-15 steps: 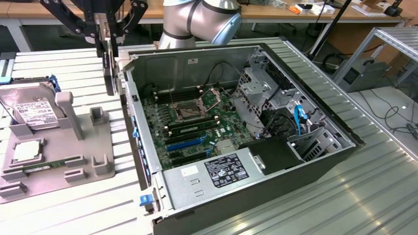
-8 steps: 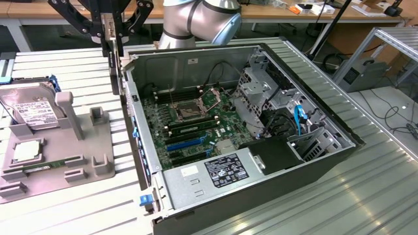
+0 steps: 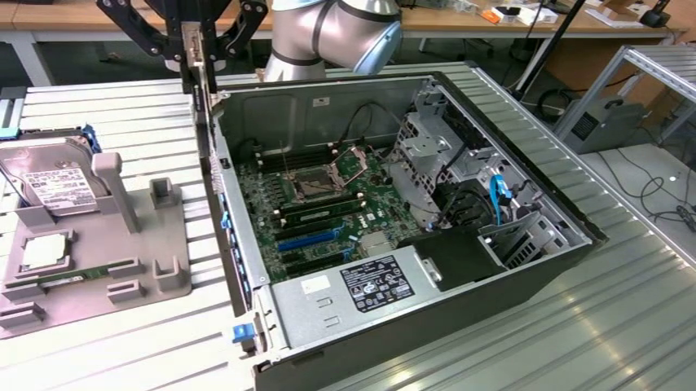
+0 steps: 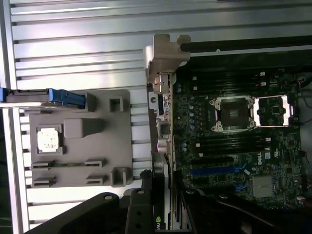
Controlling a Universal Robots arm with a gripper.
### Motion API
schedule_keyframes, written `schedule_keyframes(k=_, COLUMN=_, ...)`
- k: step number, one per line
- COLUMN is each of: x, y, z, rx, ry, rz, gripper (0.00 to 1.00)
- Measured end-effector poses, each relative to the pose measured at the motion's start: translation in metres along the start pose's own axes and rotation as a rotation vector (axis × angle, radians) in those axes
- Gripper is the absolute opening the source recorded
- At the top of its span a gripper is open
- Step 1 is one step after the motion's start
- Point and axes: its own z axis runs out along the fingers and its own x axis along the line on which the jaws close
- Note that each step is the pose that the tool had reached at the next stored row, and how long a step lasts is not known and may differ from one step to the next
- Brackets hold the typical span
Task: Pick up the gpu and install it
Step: 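Pick up the gpu and move the gpu toward the slot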
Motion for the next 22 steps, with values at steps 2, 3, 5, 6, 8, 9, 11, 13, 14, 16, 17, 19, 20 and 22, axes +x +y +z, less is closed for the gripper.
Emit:
schedule_keyframes(k=2, x=-0.002, y=0.0002, z=0.0001, rx=0.0000, ry=0.0000, rz=0.000, gripper=0.27)
schedule_keyframes(k=3, x=-0.003, y=0.0002, z=0.0001, rx=0.0001, ry=0.0000, rz=0.000, gripper=0.27)
schedule_keyframes(k=5, x=-0.006, y=0.0005, z=0.0001, rx=0.0002, ry=0.0000, rz=0.000, gripper=0.27)
schedule_keyframes(k=6, x=-0.007, y=0.0005, z=0.0002, rx=0.0002, ry=0.0000, rz=0.000, gripper=0.27)
schedule_keyframes(k=8, x=-0.009, y=0.0007, z=0.0003, rx=0.0003, ry=0.0000, rz=0.000, gripper=0.27)
schedule_keyframes(k=9, x=-0.011, y=0.0008, z=0.0003, rx=0.0004, ry=0.0000, rz=0.000, gripper=0.27)
schedule_keyframes(k=11, x=-0.012, y=0.0009, z=0.0003, rx=0.0004, ry=0.0000, rz=0.000, gripper=0.27)
schedule_keyframes(k=13, x=-0.013, y=0.0010, z=0.0004, rx=0.0004, ry=0.0000, rz=0.000, gripper=0.27)
schedule_keyframes(k=14, x=-0.014, y=0.0011, z=0.0004, rx=0.0005, ry=0.0000, rz=0.000, gripper=0.27)
schedule_keyframes(k=16, x=-0.016, y=0.0012, z=0.0004, rx=0.0006, ry=0.0000, rz=0.000, gripper=0.27)
schedule_keyframes(k=17, x=-0.016, y=0.0012, z=0.0004, rx=0.0006, ry=0.0000, rz=0.000, gripper=0.27)
schedule_keyframes(k=19, x=-0.018, y=0.0013, z=0.0005, rx=0.0006, ry=0.0000, rz=0.000, gripper=0.27)
schedule_keyframes(k=20, x=-0.019, y=0.0014, z=0.0005, rx=0.0006, ry=-0.0001, rz=0.000, gripper=0.27)
schedule_keyframes(k=22, x=-0.020, y=0.0015, z=0.0006, rx=0.0006, ry=-0.0001, rz=0.000, gripper=0.27)
